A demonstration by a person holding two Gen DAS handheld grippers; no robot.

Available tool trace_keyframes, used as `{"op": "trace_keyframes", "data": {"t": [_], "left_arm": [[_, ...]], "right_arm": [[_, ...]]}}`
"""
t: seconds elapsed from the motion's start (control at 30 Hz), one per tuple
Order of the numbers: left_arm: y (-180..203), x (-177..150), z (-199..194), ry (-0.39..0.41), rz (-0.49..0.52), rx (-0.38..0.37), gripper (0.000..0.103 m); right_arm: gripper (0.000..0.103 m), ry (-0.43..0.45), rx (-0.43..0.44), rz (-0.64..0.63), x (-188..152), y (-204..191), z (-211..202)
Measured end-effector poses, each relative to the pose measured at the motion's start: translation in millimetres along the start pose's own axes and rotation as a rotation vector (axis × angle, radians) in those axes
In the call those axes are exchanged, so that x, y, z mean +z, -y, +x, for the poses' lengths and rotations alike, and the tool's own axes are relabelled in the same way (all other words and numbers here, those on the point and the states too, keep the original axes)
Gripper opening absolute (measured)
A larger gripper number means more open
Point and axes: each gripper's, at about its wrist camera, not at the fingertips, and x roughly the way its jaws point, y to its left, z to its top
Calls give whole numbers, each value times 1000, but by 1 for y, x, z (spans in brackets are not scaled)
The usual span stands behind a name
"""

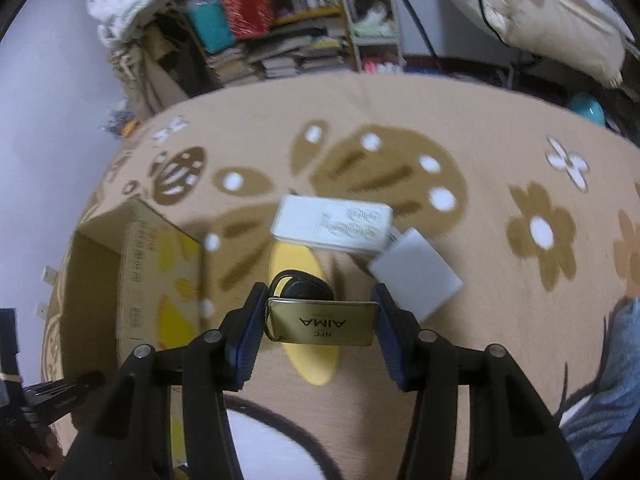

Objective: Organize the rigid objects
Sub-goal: 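Carry the yellow tag into the box and open the right tool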

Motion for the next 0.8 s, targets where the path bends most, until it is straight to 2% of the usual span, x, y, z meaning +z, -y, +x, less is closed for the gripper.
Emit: {"op": "trace_keyframes", "data": {"t": [0.17,0.33,0.6,0.8], "left_arm": [[0,0,0,-1,-2,-3,14],[0,1,0,-2,-3,-7,14],[-1,1,0,-1,-3,-6,14],[-1,1,0,-3,-4,-8,14]], "right_arm": [[55,91,58,-68,4,-28,-27],[55,152,171,-127,8,-57,-43],[55,168,246,-220,11,-104,-43],[55,159,262,-288,4,-132,-34]]}}
